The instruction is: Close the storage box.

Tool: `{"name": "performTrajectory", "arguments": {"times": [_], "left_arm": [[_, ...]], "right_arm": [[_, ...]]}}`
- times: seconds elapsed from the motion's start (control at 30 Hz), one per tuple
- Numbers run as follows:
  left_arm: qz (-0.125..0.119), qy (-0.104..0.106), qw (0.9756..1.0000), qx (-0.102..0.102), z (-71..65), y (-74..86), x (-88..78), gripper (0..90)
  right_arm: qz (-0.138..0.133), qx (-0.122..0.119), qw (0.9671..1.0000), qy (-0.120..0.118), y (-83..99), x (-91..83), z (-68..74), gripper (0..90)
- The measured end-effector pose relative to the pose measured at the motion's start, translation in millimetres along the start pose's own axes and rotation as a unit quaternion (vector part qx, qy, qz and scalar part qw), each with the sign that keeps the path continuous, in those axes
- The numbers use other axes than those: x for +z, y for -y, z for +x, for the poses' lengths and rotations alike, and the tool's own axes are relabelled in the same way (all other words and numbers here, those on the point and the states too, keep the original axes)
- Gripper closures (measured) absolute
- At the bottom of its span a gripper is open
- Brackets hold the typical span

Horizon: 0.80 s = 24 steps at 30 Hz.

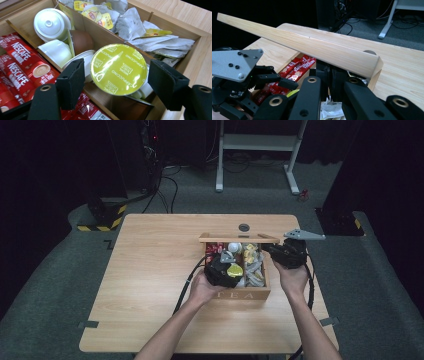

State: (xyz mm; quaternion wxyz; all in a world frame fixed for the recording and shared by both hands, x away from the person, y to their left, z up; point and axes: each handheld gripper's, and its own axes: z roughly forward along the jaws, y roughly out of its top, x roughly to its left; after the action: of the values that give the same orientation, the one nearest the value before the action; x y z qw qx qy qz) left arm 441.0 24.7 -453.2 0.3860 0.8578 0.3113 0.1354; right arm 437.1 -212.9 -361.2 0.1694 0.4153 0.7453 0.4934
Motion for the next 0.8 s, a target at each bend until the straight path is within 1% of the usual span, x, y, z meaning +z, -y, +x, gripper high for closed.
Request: {"name": "performTrajectory", "arguments": {"times": [0.03,0.13,0.27,0.33,0.47,0.63,0.8], "left_arm": [[0.003,-0.001,1.0000,0.003,-0.1,-0.3,0.8,31.1],[0.006,-0.001,1.0000,0.003,-0.6,-0.7,1.2,32.3],[0.011,-0.003,0.9999,0.004,-2.4,-1.4,3.0,36.9],[0.012,-0.003,0.9999,0.006,-2.6,-1.9,3.5,37.1],[0.012,0.002,0.9999,0.003,-1.3,-2.2,3.1,37.5],[0.009,0.000,1.0000,0.003,-2.0,-2.5,1.9,37.5],[0.005,0.003,1.0000,0.005,-1.1,-2.8,-0.7,37.6]], "right_arm": [[0.001,0.000,1.0000,0.000,0.0,-0.1,0.1,87.1],[0.001,-0.001,1.0000,0.000,0.0,-0.1,0.1,87.1],[0.001,0.001,1.0000,-0.001,-0.2,0.5,0.1,87.0],[0.002,0.000,1.0000,-0.001,-0.1,0.9,0.1,87.0],[0.005,0.003,1.0000,0.000,-0.1,2.9,0.9,86.7],[0.005,0.003,1.0000,0.000,-0.4,3.2,0.6,86.7],[0.005,0.003,1.0000,-0.001,-0.3,3.1,0.4,86.7]]}}
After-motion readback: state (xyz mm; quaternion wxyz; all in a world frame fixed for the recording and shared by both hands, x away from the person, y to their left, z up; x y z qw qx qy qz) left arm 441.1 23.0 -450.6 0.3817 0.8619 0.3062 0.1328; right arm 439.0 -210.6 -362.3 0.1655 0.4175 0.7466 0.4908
